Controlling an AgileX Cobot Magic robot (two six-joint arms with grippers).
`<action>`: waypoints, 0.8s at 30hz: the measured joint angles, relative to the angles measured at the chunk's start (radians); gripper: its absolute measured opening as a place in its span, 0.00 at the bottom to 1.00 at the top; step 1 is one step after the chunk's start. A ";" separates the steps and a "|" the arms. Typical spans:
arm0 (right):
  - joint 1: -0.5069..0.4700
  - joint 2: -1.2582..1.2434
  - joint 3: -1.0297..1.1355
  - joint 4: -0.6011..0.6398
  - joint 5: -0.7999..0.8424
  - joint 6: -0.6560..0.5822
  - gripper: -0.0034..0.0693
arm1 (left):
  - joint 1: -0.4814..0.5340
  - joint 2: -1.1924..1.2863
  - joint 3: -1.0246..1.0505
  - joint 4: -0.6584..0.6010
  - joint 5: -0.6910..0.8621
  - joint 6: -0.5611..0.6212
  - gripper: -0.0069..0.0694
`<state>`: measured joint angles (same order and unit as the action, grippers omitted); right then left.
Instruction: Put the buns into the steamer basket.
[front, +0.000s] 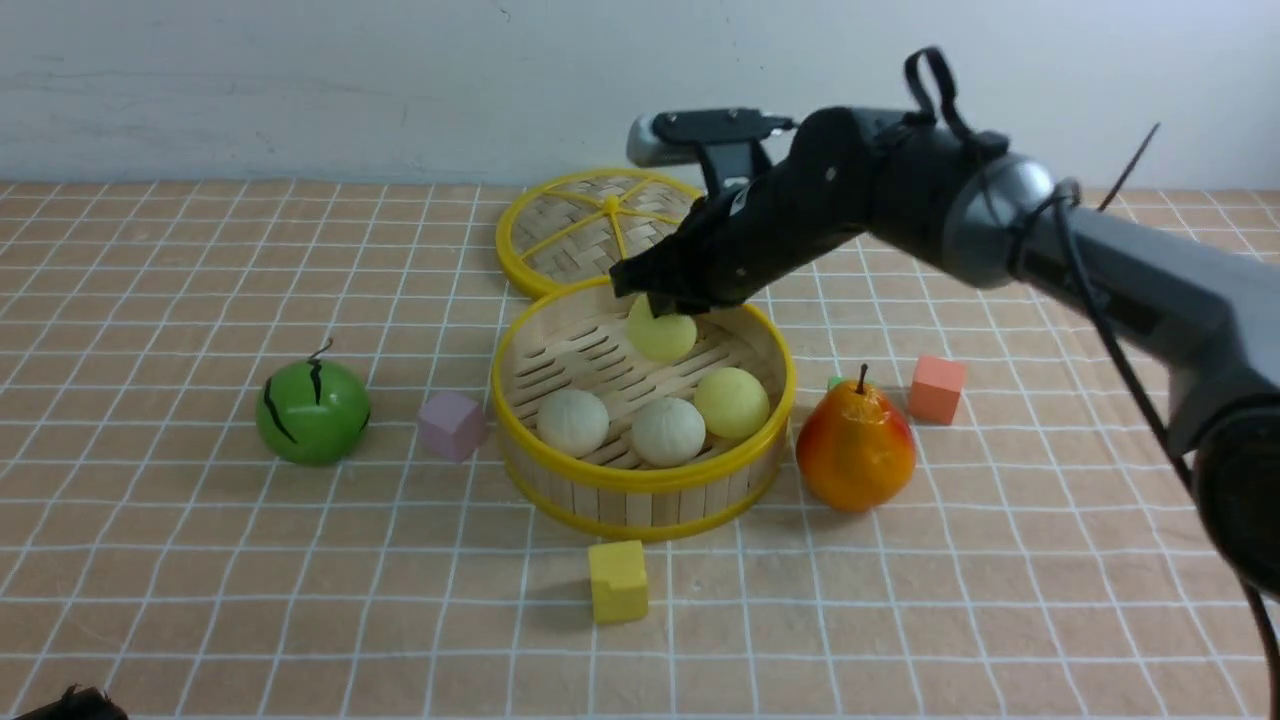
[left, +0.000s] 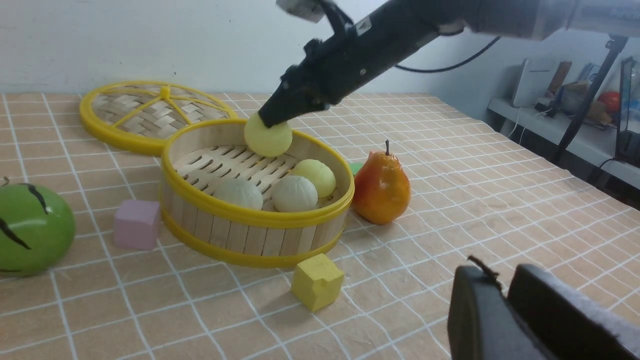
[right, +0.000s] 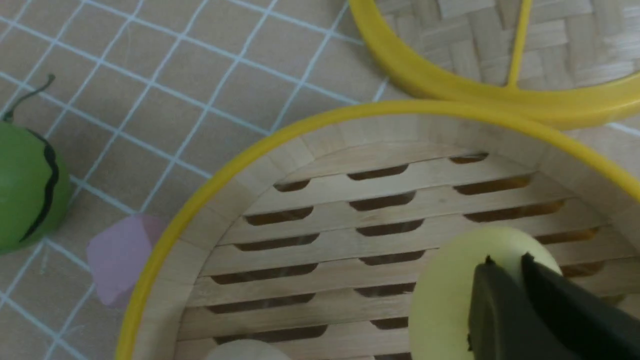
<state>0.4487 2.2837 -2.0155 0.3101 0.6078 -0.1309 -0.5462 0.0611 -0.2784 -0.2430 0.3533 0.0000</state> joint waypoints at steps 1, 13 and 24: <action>0.007 0.026 0.000 -0.009 -0.018 0.000 0.18 | 0.000 0.000 0.000 0.000 0.000 0.000 0.21; 0.011 -0.125 0.002 -0.046 0.196 0.043 0.72 | 0.000 0.000 0.000 0.000 0.000 0.000 0.21; 0.011 -0.589 0.033 -0.133 0.639 0.141 0.06 | 0.000 0.000 0.000 0.000 0.000 0.000 0.21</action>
<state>0.4592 1.6948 -1.9828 0.1773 1.2471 0.0097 -0.5462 0.0611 -0.2784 -0.2430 0.3533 0.0000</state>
